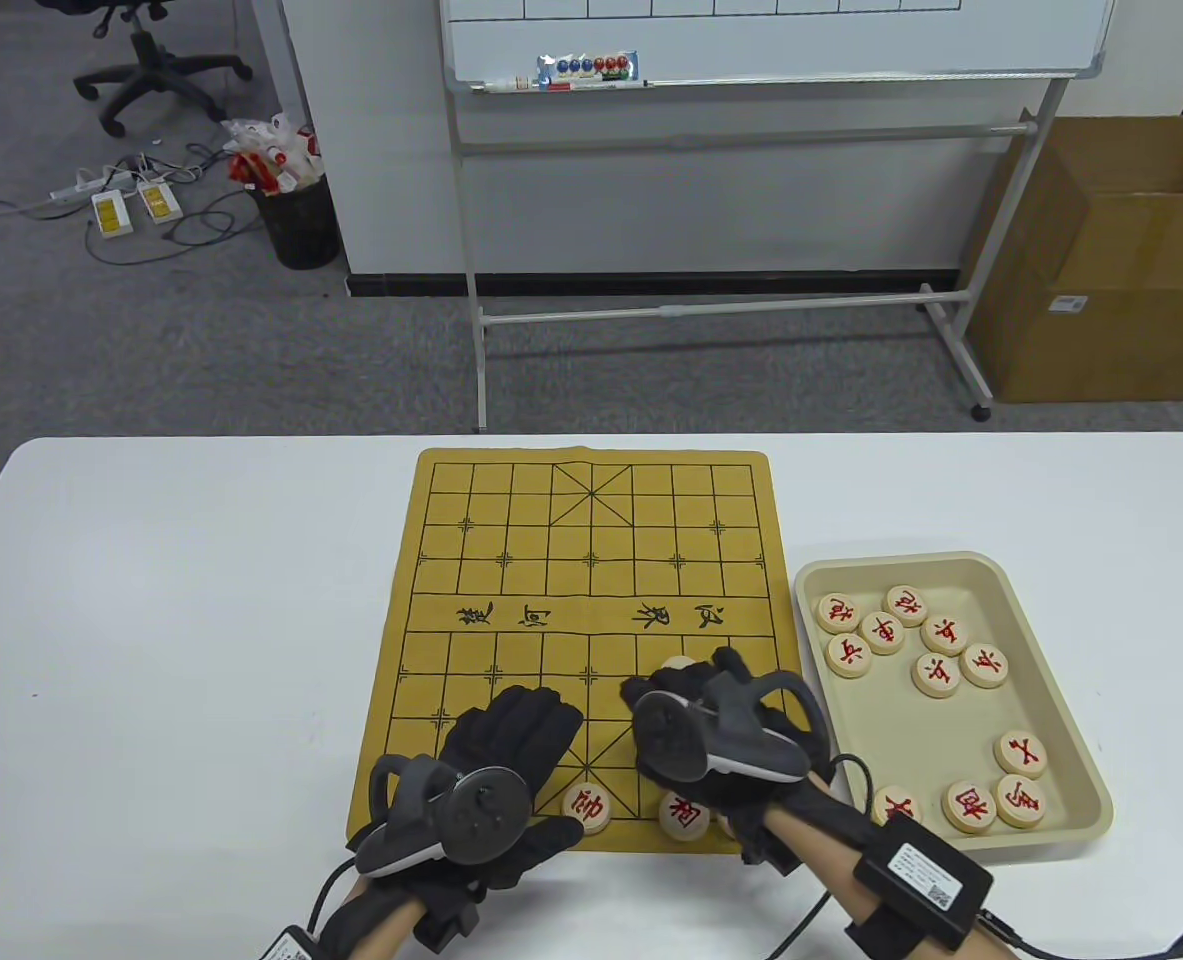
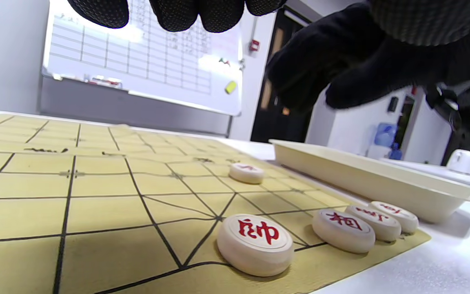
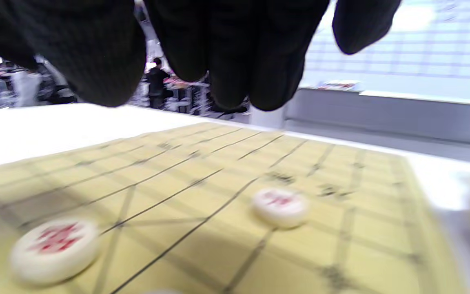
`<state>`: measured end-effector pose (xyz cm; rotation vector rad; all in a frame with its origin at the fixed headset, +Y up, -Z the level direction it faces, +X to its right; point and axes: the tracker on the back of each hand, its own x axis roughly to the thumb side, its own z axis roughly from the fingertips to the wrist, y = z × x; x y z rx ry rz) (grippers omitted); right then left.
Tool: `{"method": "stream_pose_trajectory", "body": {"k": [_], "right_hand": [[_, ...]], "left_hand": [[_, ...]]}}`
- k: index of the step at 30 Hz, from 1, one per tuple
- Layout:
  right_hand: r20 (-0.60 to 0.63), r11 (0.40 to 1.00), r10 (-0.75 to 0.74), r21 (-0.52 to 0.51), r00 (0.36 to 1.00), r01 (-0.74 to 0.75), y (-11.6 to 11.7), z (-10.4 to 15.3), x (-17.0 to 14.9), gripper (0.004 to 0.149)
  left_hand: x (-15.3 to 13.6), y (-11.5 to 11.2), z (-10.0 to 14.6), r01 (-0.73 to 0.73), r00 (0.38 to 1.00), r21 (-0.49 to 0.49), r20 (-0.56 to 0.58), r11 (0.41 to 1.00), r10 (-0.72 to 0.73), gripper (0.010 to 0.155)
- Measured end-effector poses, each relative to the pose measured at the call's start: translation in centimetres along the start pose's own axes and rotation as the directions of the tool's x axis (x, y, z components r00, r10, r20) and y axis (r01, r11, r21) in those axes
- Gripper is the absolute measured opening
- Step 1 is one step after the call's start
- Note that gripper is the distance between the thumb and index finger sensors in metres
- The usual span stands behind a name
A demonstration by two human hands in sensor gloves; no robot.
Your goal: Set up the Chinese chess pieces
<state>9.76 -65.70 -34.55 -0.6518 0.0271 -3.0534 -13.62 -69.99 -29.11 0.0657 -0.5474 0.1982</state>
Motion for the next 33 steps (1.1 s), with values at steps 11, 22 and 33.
{"method": "stream_pose_trajectory", "body": {"k": [11,22,33], "right_hand": [[-0.487,0.996,0.074,0.082,0.87,-0.039,0.4,2.4,-17.5,0.072],[-0.598,0.958,0.2,0.287,0.776,-0.026,7.2,1.6,-23.0,0.071],[-0.528,0.923,0.338,0.348,0.779,-0.165,8.9,0.2,-21.9,0.065]], "left_hand": [[1.1,-0.2,0.0,-0.016,1.0,0.02,0.018,1.0,0.016,0.092],[0.6,-0.7,-0.2,-0.015,1.0,0.002,-0.003,1.0,0.015,0.091],[0.5,-0.7,-0.2,-0.009,1.0,-0.002,-0.012,1.0,0.009,0.091]]}}
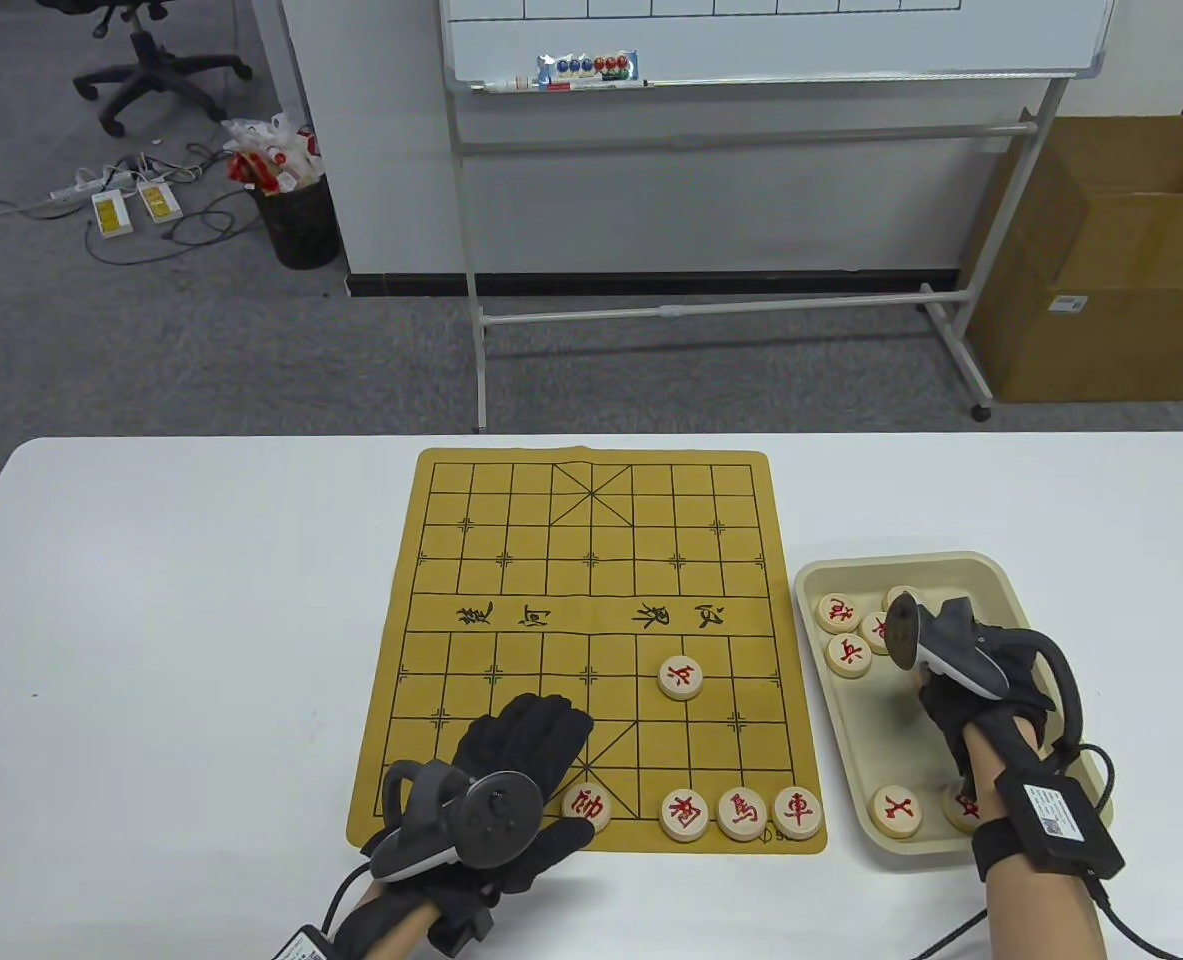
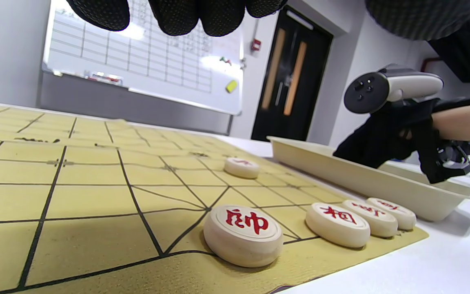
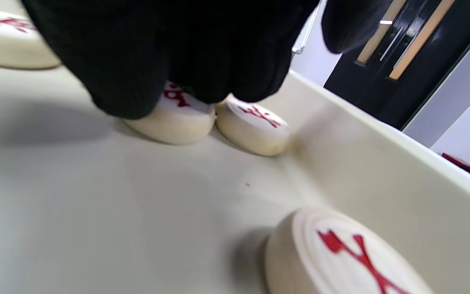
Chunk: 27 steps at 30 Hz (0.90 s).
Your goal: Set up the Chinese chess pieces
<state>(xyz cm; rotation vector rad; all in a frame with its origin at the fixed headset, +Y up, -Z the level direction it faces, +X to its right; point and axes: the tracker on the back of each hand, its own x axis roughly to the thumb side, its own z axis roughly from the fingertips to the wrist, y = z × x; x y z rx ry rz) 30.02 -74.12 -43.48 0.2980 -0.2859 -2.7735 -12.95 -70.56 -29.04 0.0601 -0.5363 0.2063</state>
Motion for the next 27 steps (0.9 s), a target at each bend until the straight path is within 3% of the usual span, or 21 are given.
{"method": "stream_pose_trajectory", "body": {"k": [27], "right_hand": [[0.018,0.997,0.056,0.051,0.998,-0.057,0.8,0.3,0.9,0.07]], "left_hand": [[0.2,0.1,0.0,0.001,1.0,-0.005,0.005,1.0,-0.001,0.091]]}}
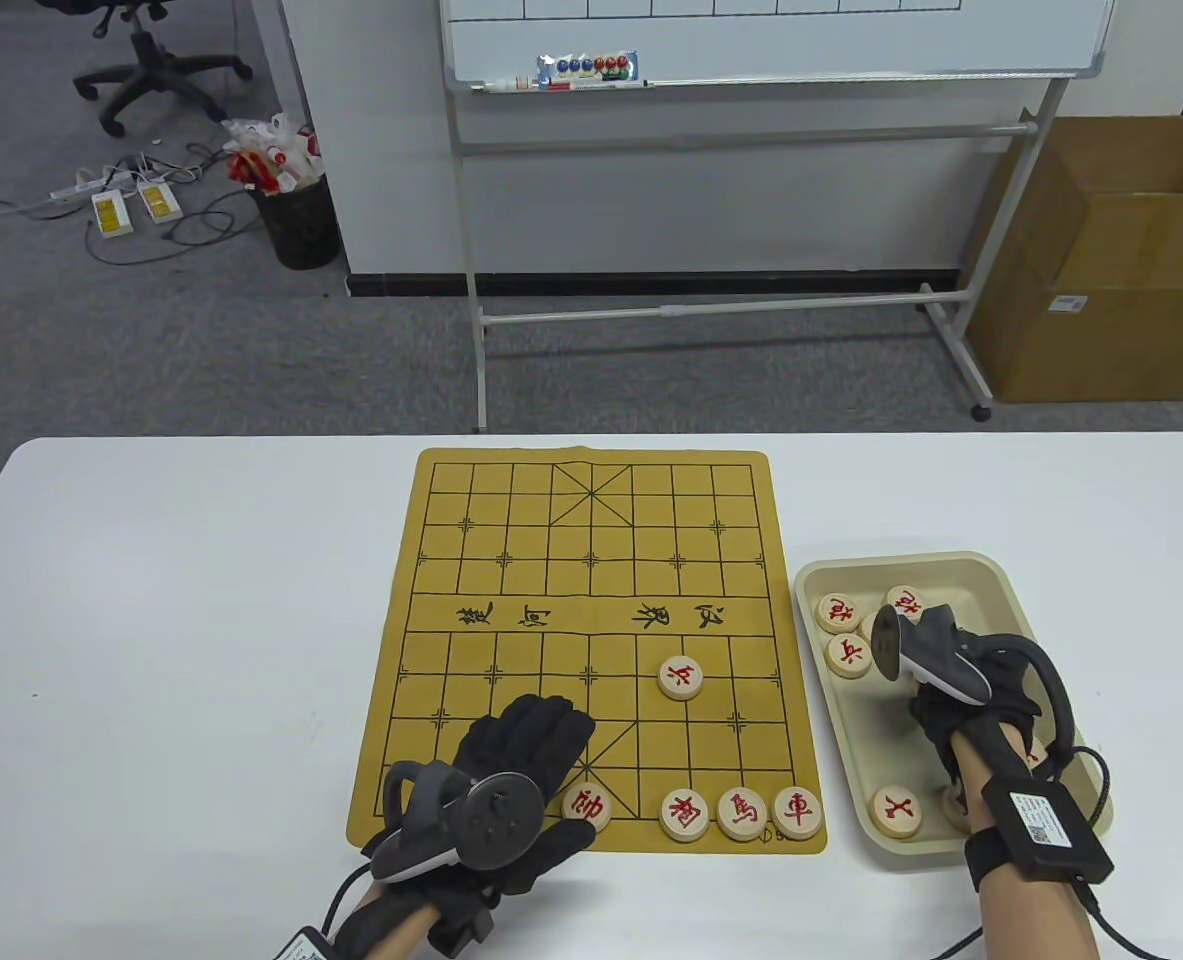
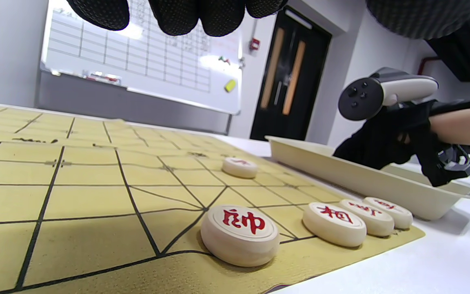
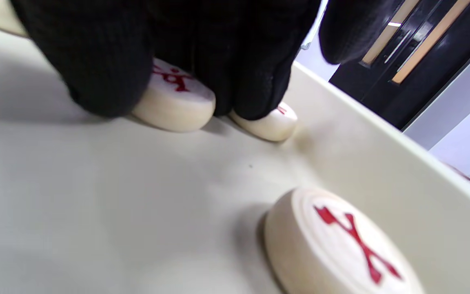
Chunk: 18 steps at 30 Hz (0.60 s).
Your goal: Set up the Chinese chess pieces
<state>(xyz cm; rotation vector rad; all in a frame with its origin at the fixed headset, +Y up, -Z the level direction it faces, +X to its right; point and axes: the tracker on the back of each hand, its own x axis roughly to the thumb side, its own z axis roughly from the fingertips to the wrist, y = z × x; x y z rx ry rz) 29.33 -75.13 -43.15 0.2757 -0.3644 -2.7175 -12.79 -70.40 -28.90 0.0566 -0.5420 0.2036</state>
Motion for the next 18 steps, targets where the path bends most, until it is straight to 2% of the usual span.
{"method": "stream_pose_trajectory", "body": {"k": [4,9,14,18], "right_hand": [[0.014,0.999,-0.052,0.012,0.999,0.052,0.3,-0.1,0.0,0.072],[0.03,0.999,-0.041,0.023,0.999,0.04,-0.1,0.3,0.0,0.073],[0.078,0.991,-0.094,-0.09,0.992,0.101,-3.0,2.1,0.4,0.074],[0.188,0.957,-0.122,-0.238,0.975,0.166,-6.4,4.4,2.9,0.074]], "left_hand": [[0.1,0.0,0.0,0.002,1.0,0.001,0.003,1.0,-0.002,0.091],[0.1,0.0,0.0,0.0,1.0,0.0,0.001,1.0,0.0,0.091],[0.1,0.0,0.0,0.0,1.0,-0.004,0.001,1.0,0.0,0.091],[0.2,0.0,-0.1,-0.001,1.0,-0.004,0.002,1.0,0.001,0.091]]}}
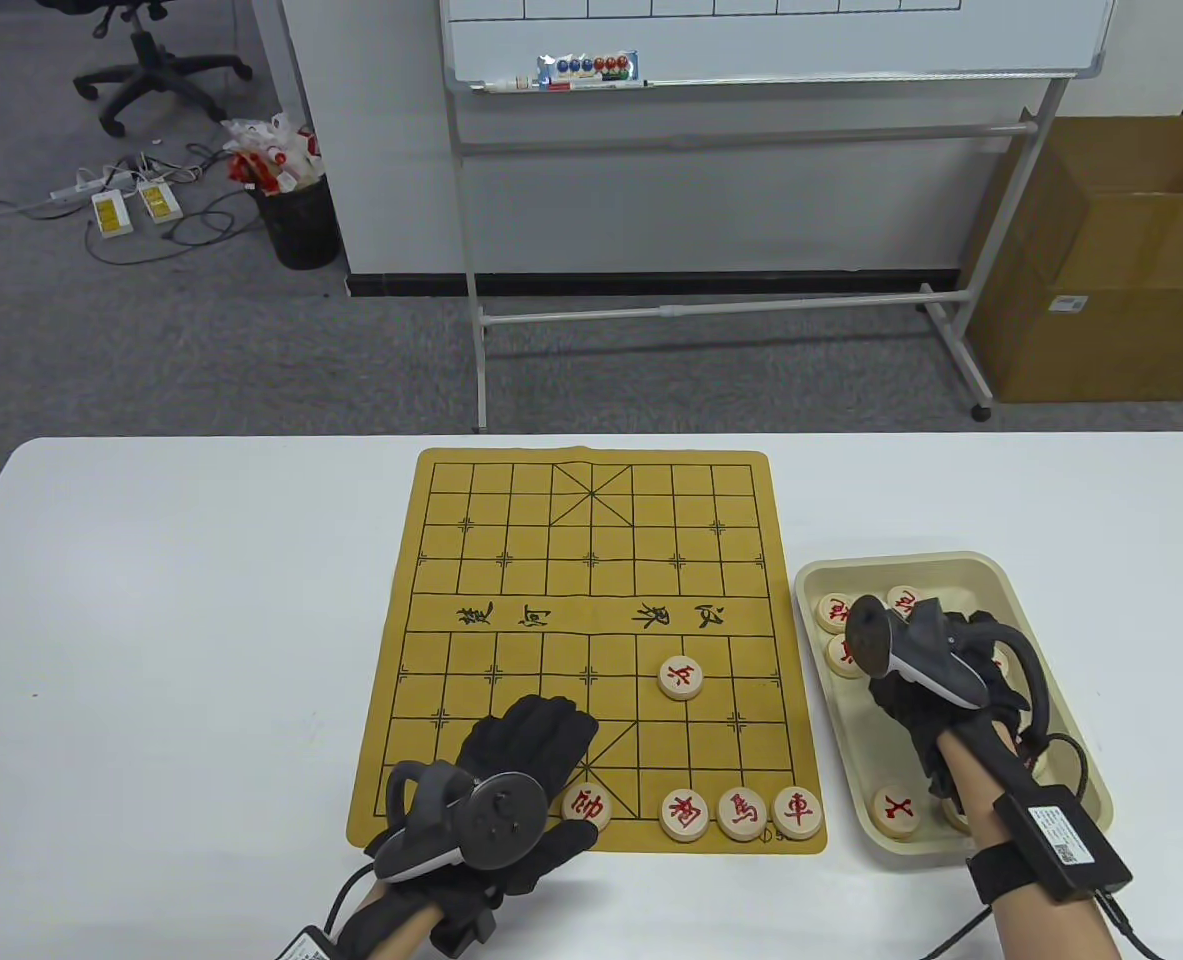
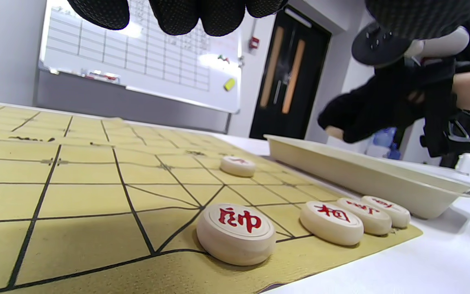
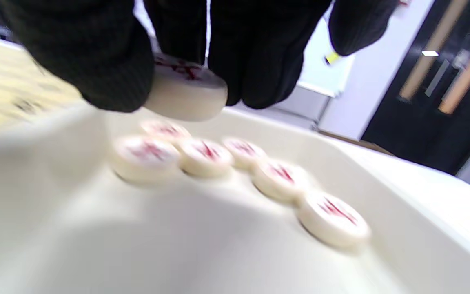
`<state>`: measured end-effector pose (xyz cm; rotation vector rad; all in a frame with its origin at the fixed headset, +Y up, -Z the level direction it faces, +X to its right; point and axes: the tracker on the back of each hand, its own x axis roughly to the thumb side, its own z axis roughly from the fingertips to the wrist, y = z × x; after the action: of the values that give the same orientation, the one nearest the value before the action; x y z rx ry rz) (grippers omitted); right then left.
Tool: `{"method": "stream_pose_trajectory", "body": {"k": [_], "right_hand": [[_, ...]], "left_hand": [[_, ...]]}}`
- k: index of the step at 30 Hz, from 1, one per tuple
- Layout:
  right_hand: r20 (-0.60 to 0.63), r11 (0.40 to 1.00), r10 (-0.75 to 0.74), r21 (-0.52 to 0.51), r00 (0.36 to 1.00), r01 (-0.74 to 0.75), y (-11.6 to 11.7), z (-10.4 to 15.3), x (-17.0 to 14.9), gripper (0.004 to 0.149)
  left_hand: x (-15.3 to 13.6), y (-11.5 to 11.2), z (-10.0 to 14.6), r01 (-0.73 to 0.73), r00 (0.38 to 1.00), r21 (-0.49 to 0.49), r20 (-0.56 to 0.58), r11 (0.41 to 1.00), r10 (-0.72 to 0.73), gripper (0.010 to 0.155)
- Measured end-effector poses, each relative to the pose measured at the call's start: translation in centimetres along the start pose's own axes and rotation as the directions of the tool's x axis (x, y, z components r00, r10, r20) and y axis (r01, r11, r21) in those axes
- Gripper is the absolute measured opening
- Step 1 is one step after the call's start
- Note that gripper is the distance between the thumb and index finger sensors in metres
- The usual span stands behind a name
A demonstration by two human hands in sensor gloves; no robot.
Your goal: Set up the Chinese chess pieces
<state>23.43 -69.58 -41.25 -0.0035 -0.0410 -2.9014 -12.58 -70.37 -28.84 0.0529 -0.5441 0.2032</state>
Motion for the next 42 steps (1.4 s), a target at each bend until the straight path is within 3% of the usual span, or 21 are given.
{"method": "stream_pose_trajectory", "body": {"k": [5,10,18,29,32,36,42], "right_hand": [[0.167,0.998,0.035,-0.054,0.985,-0.026,-1.6,0.4,5.9,0.074],[0.269,0.987,0.159,-0.019,0.95,-0.16,0.0,-0.6,10.2,0.073],[0.229,0.949,0.288,0.064,0.93,-0.309,2.6,-2.4,11.0,0.072],[0.215,0.906,0.396,0.067,0.893,-0.418,3.9,-2.5,12.2,0.071],[0.214,0.932,0.343,0.043,0.915,-0.359,3.5,-2.5,11.9,0.073],[0.195,0.976,0.206,0.022,0.959,-0.215,1.1,-1.9,10.4,0.074],[0.036,0.997,-0.072,0.028,0.997,0.071,-3.2,-1.3,3.7,0.075]], "left_hand": [[0.0,0.0,0.1,0.007,1.0,0.004,0.002,1.0,-0.007,0.091],[0.0,0.2,0.1,0.001,1.0,0.013,-0.004,1.0,-0.001,0.091],[0.0,0.1,0.0,0.003,1.0,0.008,-0.003,1.0,-0.003,0.091],[0.0,0.2,0.0,0.017,1.0,0.008,-0.015,1.0,-0.017,0.09],[0.0,0.2,0.0,0.017,1.0,0.009,-0.015,1.0,-0.016,0.09],[0.0,0.2,0.0,0.017,1.0,0.008,-0.013,1.0,-0.017,0.09],[0.0,0.2,0.0,0.017,1.0,0.013,-0.009,1.0,-0.017,0.09]]}}
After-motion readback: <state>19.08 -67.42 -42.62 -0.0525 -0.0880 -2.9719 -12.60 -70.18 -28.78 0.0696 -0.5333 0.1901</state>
